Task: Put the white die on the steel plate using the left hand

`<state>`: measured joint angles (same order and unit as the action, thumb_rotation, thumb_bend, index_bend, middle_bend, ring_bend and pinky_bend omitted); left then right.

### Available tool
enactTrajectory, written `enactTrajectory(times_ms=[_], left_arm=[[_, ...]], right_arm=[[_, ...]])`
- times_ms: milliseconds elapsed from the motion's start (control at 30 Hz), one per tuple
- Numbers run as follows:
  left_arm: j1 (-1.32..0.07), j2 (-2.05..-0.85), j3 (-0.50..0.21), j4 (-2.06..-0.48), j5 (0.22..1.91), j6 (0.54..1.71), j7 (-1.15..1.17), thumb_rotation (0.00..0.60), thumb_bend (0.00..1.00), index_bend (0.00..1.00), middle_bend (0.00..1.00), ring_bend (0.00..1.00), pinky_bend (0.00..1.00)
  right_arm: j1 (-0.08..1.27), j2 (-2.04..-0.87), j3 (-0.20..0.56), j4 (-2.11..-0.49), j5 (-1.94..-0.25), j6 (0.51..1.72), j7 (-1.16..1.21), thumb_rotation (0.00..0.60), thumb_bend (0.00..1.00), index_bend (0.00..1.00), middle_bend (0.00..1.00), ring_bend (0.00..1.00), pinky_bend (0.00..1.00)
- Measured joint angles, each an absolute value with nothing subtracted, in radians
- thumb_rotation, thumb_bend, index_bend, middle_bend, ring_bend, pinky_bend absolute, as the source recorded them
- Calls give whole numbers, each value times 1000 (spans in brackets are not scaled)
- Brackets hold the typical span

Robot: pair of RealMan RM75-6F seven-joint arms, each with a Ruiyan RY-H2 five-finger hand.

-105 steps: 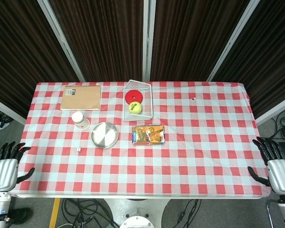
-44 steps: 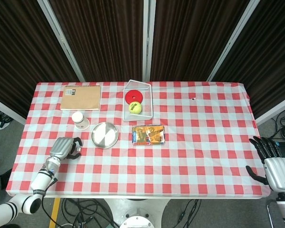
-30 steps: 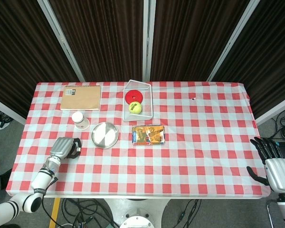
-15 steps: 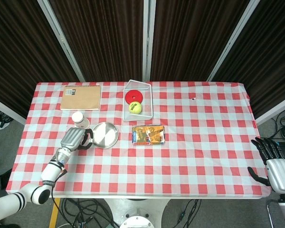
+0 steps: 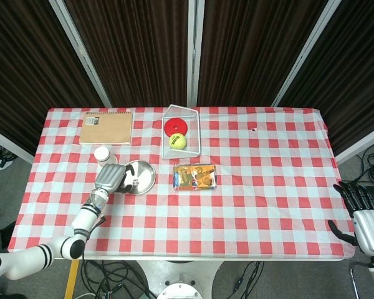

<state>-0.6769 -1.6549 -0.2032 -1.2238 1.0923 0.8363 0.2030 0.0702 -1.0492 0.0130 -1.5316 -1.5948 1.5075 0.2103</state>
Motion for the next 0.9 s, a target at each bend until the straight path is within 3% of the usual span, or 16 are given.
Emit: enactTrajectory(times_ms=[167, 467, 600, 733, 900], left_arm=[[-655, -1632, -197, -1280, 1092, 892, 213, 600, 217, 377, 757, 799, 993], [-544, -1527, -196, -1362, 1107, 1005, 42, 600, 210, 408, 639, 651, 827], [-514, -1515, -219, -1320, 1079, 1007, -72, 600, 194, 390, 516, 490, 670], [-503, -1531, -259, -1247, 1045, 976, -214, 600, 150, 245, 244, 199, 360], [-515, -1570, -305, -1132, 1039, 908, -395, 600, 136, 198, 157, 109, 241]], right_arm=[[70, -1050, 13, -1530, -1599, 1511, 212, 600, 221, 79, 74, 0, 0], [71, -1051, 12, -1523, -1604, 1511, 220, 600, 221, 79, 74, 0, 0], [71, -1051, 12, -1521, -1606, 1514, 220, 600, 221, 79, 74, 0, 0], [69, -1049, 12, -1523, -1603, 1514, 217, 600, 221, 79, 74, 0, 0], [69, -1047, 13, -1530, -1599, 1510, 209, 600, 221, 79, 74, 0, 0]])
